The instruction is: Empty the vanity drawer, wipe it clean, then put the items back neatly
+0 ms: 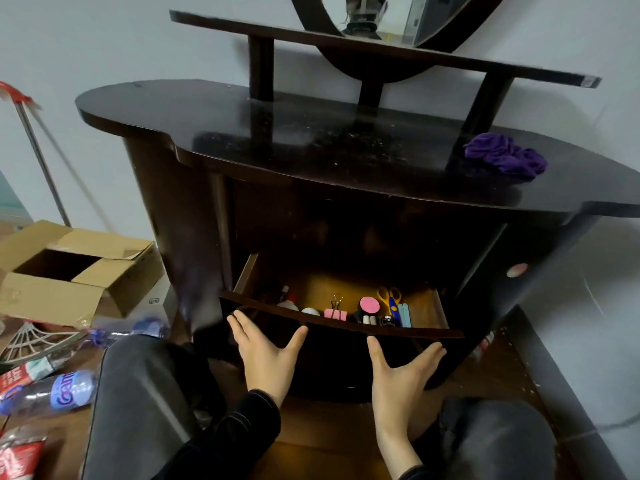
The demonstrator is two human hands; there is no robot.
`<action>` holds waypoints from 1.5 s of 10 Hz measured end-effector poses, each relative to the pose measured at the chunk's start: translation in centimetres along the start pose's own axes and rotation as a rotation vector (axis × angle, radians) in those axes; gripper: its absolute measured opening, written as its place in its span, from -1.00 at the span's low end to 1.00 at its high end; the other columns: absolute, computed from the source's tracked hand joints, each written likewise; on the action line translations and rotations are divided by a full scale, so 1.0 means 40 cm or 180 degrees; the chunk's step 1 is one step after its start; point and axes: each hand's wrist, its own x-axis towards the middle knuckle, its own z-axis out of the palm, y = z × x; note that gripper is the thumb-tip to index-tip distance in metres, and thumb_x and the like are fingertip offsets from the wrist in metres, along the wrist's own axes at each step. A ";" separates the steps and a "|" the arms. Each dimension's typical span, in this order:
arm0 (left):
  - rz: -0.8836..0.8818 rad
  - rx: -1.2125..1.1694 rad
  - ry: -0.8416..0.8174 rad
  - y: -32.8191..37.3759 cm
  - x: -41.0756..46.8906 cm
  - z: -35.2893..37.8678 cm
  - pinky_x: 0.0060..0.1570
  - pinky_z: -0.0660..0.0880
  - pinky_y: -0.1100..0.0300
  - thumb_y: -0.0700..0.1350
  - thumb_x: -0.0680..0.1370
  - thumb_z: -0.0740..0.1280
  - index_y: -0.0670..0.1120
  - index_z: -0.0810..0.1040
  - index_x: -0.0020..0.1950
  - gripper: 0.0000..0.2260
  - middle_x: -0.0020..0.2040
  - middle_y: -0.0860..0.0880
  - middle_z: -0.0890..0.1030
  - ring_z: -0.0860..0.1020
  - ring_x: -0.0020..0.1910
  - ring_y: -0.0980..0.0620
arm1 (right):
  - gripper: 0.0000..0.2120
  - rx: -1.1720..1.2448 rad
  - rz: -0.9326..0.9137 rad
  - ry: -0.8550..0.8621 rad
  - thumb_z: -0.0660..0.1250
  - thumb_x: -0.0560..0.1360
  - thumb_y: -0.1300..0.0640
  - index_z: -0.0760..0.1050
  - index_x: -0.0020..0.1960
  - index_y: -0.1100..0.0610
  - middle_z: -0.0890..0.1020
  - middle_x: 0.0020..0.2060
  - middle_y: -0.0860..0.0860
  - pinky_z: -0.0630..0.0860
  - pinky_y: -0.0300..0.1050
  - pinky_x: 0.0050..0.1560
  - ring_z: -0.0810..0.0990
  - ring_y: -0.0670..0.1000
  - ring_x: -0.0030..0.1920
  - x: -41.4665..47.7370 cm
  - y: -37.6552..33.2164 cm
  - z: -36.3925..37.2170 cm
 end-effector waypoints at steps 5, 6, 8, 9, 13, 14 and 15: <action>0.0015 0.0091 -0.0008 0.050 0.237 0.157 0.45 0.15 0.05 0.17 0.43 0.50 -0.08 -0.19 0.63 0.07 0.63 -0.14 -0.15 -0.01 0.59 -0.17 | 0.09 -0.0170 -0.0255 -0.0023 0.45 0.47 -0.21 -0.21 0.66 0.07 -0.13 0.66 0.03 0.31 -0.18 0.23 0.06 0.13 0.62 0.218 -0.023 0.178; 0.0068 0.0191 0.0019 0.035 0.245 0.175 0.41 0.17 0.07 0.17 0.45 0.47 -0.09 -0.20 0.62 0.04 0.62 -0.16 -0.16 -0.01 0.59 -0.21 | 0.08 -0.0375 -0.0324 0.0053 0.42 0.47 -0.26 -0.22 0.66 0.08 -0.13 0.65 0.04 0.45 -0.08 0.17 0.12 0.20 0.60 0.228 -0.013 0.190; 0.0021 0.0189 0.0000 0.013 0.246 0.186 0.33 0.17 0.14 0.19 0.46 0.46 -0.07 -0.21 0.62 0.04 0.62 -0.16 -0.16 0.03 0.58 -0.23 | 0.08 -0.0637 -0.0397 0.0081 0.36 0.46 -0.33 -0.21 0.66 0.09 -0.11 0.66 0.06 0.56 0.07 0.09 0.19 0.26 0.57 0.227 -0.004 0.189; -0.0020 0.0275 -0.0053 0.021 0.242 0.182 0.24 0.22 0.16 0.17 0.47 0.46 -0.08 -0.22 0.62 0.03 0.62 -0.16 -0.16 0.08 0.57 -0.23 | 0.10 -0.0767 -0.0377 0.0021 0.34 0.45 -0.35 -0.20 0.66 0.15 -0.09 0.65 0.14 0.58 0.12 0.07 0.24 0.32 0.54 0.225 -0.013 0.184; 0.1061 0.1508 -0.1024 0.053 0.151 0.078 -0.07 0.47 0.25 0.12 0.54 0.37 0.01 0.54 0.23 -0.68 0.10 0.06 0.57 0.59 0.04 0.05 | -0.45 -0.1772 0.0368 -0.1655 0.38 0.55 -0.19 0.50 0.34 0.21 0.65 0.13 0.15 0.64 0.16 0.11 0.66 0.15 0.05 0.273 -0.109 0.036; 0.1580 0.1833 -0.1485 0.114 0.147 0.030 -0.10 0.55 0.16 0.10 0.55 0.33 0.08 0.59 0.02 -0.86 -0.10 0.14 0.61 0.60 -0.09 0.11 | -0.64 -0.1885 0.0170 -0.2077 0.37 0.56 -0.04 0.66 -0.06 0.29 0.73 -0.27 0.07 0.69 -0.01 -0.14 0.63 0.00 -0.32 0.278 -0.164 -0.001; 0.1612 0.2041 -0.1658 0.124 0.113 -0.036 -0.04 0.53 0.14 0.08 0.56 0.31 0.05 0.60 0.00 -0.85 -0.07 0.09 0.64 0.61 -0.04 0.06 | -0.68 -0.1860 -0.0156 -0.2168 0.36 0.55 0.02 0.65 0.00 0.30 0.70 -0.29 0.01 0.54 -0.27 -0.36 0.64 -0.04 -0.33 0.253 -0.241 -0.059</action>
